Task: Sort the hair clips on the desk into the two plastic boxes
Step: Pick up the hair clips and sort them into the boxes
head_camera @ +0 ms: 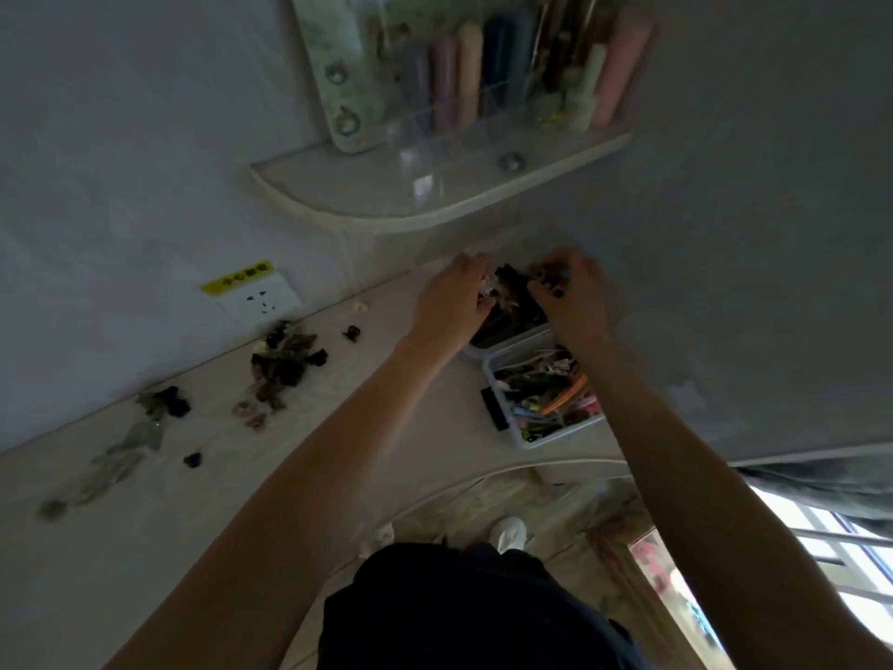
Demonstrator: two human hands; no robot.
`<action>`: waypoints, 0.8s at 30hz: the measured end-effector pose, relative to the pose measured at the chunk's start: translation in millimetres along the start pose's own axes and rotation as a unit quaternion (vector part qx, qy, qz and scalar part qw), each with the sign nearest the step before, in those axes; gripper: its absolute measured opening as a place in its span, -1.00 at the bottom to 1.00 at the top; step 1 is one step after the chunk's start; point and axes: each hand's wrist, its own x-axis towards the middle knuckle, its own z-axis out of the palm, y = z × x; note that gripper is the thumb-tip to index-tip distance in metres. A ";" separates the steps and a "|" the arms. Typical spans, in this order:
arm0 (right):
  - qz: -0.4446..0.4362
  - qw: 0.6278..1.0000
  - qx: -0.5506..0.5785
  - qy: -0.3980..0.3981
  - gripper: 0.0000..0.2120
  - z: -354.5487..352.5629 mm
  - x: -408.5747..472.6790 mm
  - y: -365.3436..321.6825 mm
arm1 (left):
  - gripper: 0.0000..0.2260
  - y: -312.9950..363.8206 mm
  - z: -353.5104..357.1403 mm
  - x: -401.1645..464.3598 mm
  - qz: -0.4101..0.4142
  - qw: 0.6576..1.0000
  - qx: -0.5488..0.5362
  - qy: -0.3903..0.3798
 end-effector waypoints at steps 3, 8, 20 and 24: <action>-0.041 0.999 -0.008 -0.029 -0.70 0.5 4.8 5.7 | -0.67 -0.4 11.1 -1.2 0.018 0.995 0.087 -0.049; -0.104 0.986 -0.027 -0.131 -0.70 -4.8 3.3 11.4 | -0.61 -12.3 13.0 -19.3 0.080 0.976 0.128 -0.155; -0.164 0.953 -0.149 -0.207 -0.66 14.0 15.3 -2.6 | -0.67 -48.5 11.1 -63.5 -0.002 1.000 0.000 -0.017; -0.213 0.965 -0.074 -0.135 -0.79 18.4 -23.2 -25.1 | -0.76 -53.4 3.1 -86.4 -0.088 0.989 -0.098 0.067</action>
